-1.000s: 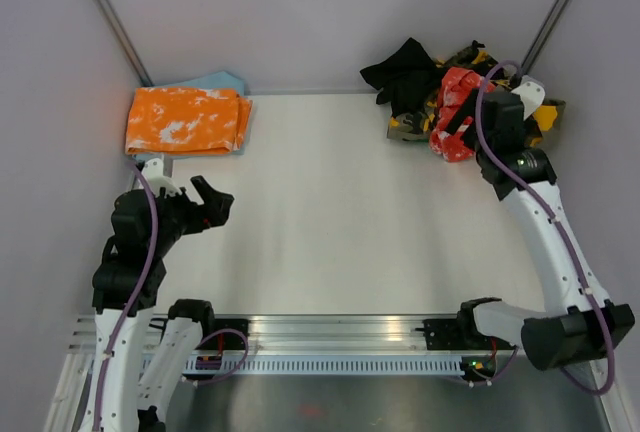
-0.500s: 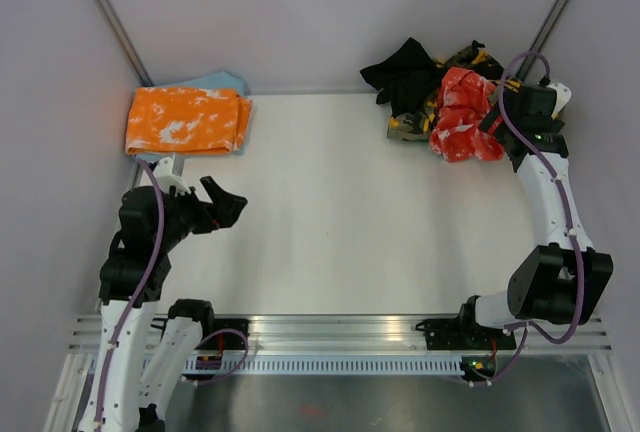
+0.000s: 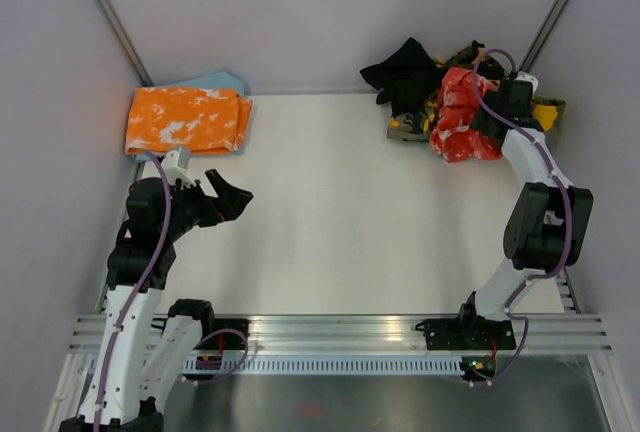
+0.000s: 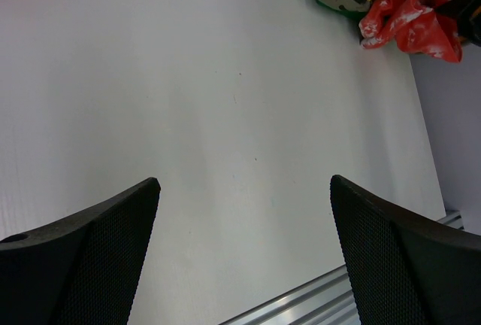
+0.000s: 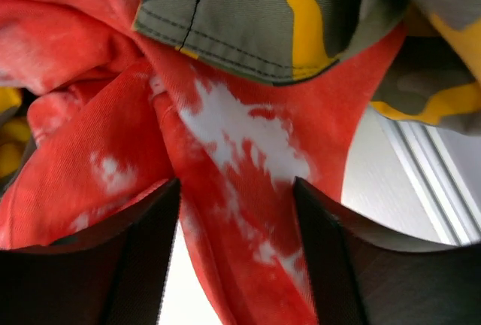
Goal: Fold and stack the trousers
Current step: Grab the trousers from the pile, then move the trousers to the center of the board
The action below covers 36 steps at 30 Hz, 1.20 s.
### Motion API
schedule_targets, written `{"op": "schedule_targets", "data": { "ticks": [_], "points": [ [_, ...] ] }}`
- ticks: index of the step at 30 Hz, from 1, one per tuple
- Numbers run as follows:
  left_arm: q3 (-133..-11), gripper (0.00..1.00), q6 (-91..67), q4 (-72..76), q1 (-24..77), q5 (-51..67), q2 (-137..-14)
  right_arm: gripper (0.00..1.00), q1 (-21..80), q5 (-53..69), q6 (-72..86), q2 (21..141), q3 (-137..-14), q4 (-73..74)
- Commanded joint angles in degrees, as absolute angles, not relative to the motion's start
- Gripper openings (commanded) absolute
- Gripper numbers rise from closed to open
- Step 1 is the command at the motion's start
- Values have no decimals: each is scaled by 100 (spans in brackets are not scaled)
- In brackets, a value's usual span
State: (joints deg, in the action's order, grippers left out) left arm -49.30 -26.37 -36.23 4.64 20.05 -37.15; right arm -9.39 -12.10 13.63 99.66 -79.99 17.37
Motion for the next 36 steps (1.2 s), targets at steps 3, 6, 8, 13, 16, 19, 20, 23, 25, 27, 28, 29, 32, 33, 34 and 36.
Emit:
{"op": "schedule_targets", "data": {
  "ticks": [3,6,8,13,16,19,20,23,25,27,28,29,32,33,34,36],
  "points": [
    [-5036,100,-2742,-3278,492,1934,-4007,31,-940,-1169,1239,10406,-8656,1740],
    [-5150,100,-2698,-3305,492,1934,-4122,0,-940,-959,1327,10442,-9052,2003],
    [-5177,100,-2672,-3287,492,1942,-4140,0,-932,-635,1336,10223,-9306,2021],
    [-5273,100,-2575,-3331,492,2047,-4061,0,-897,139,1599,10176,-10999,2687],
    [-5370,100,-2575,-3349,492,2161,-3973,0,-818,876,1853,10676,-13596,3733],
    [-5510,100,-2558,-3419,492,2415,-3920,0,-703,2027,2196,10662,-14290,3342],
    [-5528,100,-2549,-3436,492,2487,-3903,0,-616,2335,2545,10531,-14230,2661],
    [-5563,100,-2575,-3463,492,2637,-3832,0,-484,2565,3206,10108,-14168,1357],
    [-5563,100,-2610,-3480,492,2715,-3788,0,-483,2724,4145,9994,-14238,688],
    [-5581,100,-2619,-3489,492,2786,-3762,0,-466,3075,5126,10124,-14641,28],
    [-5598,100,-2602,-3489,492,2830,-3770,0,-448,3215,5463,10160,-14851,-391],
    [-5625,100,-2584,-3507,492,2856,-3779,0,-379,3530,5754,10160,-14827,-578],
    [-5818,100,-2514,-3551,492,2892,-3867,0,-28,3979,6012,9950,-14521,-485],
    [-5879,100,-2453,-3577,492,2892,-3902,0,226,4138,5916,9845,-14346,-414],
    [-6002,100,-2417,-3603,492,2857,-3928,0,394,4435,5732,9574,-13891,-265],
    [-6195,100,-2321,-3691,492,2725,-3964,0,1026,4605,5372,8986,-13336,-36]
  ]
}}
